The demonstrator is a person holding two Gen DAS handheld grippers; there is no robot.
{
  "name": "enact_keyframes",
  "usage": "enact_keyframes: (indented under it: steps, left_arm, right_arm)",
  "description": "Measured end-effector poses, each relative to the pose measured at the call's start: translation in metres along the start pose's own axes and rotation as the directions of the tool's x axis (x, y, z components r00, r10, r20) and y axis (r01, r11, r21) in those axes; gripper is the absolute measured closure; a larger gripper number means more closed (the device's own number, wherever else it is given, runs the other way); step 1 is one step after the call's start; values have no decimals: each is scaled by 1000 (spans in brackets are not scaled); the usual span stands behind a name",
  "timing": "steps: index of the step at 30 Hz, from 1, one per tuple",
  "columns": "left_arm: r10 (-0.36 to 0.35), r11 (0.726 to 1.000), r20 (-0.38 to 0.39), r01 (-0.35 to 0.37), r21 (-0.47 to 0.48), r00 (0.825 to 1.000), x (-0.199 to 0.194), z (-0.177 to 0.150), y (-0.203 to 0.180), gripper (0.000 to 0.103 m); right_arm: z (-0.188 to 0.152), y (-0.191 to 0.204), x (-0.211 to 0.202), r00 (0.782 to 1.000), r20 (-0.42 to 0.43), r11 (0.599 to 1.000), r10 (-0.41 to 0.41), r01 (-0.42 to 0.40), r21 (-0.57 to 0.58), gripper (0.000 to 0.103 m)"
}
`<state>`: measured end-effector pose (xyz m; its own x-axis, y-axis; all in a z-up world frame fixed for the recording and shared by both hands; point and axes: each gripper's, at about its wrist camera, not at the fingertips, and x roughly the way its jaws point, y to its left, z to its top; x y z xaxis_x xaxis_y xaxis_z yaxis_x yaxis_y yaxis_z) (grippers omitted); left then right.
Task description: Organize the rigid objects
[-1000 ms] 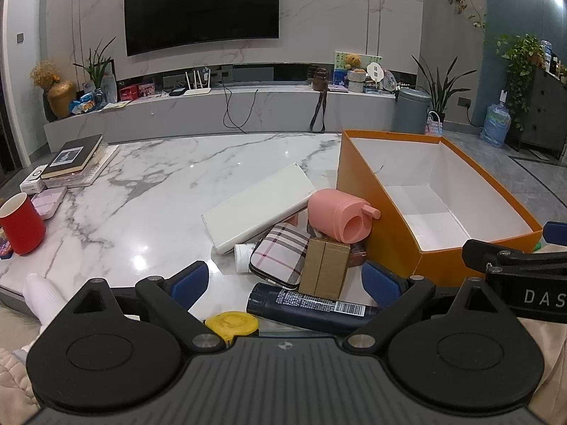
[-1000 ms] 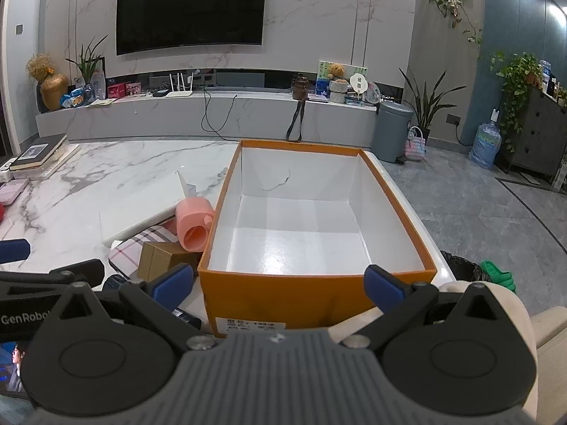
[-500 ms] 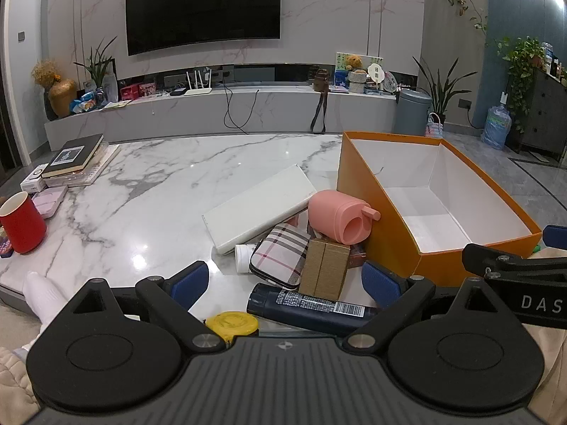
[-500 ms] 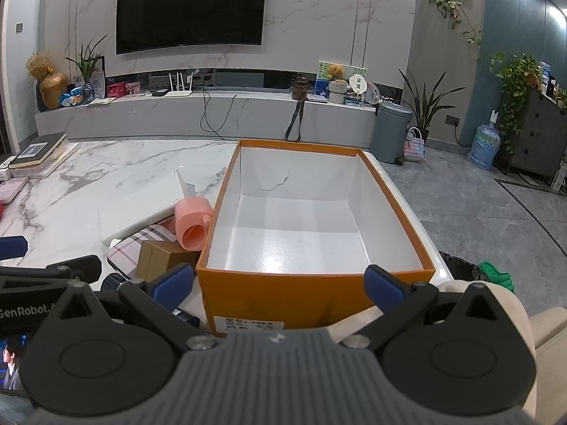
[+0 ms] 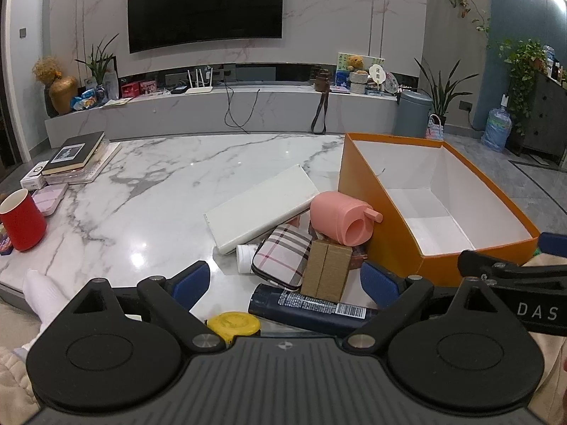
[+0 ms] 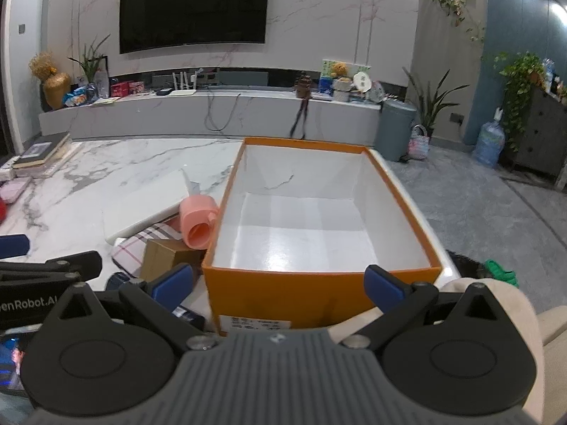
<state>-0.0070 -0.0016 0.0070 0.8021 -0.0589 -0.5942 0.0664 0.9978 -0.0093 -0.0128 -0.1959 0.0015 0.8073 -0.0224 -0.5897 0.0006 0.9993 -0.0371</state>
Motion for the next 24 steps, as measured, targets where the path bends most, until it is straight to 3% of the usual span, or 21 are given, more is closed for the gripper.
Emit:
enact_keyframes:
  steps: [7, 10, 13, 17, 21, 24]
  left_arm:
    - [-29, 999, -10, 28, -15, 1000, 2, 16, 20, 0]
    - [-81, 996, -41, 80, -27, 996, 8, 23, 32, 0]
    - [-122, 992, -74, 121, -19, 990, 16, 29, 47, 16]
    - [-121, 993, -137, 120, -18, 983, 30, 33, 64, 24]
    - [-137, 989, -183, 143, 20, 973, 39, 37, 69, 34]
    - [-151, 984, -233, 168, 58, 961, 47, 37, 69, 40]
  right_arm:
    - [9, 5, 5, 999, 40, 1000, 19, -18, -23, 2]
    - [16, 12, 14, 999, 23, 996, 47, -45, -79, 2]
    - [23, 21, 27, 996, -42, 988, 81, -86, -129, 2]
    - [31, 33, 39, 988, -65, 974, 138, -148, -172, 3]
    - [38, 50, 44, 980, -74, 945, 185, -198, -259, 23]
    - [41, 67, 49, 969, -97, 910, 227, -246, -332, 28]
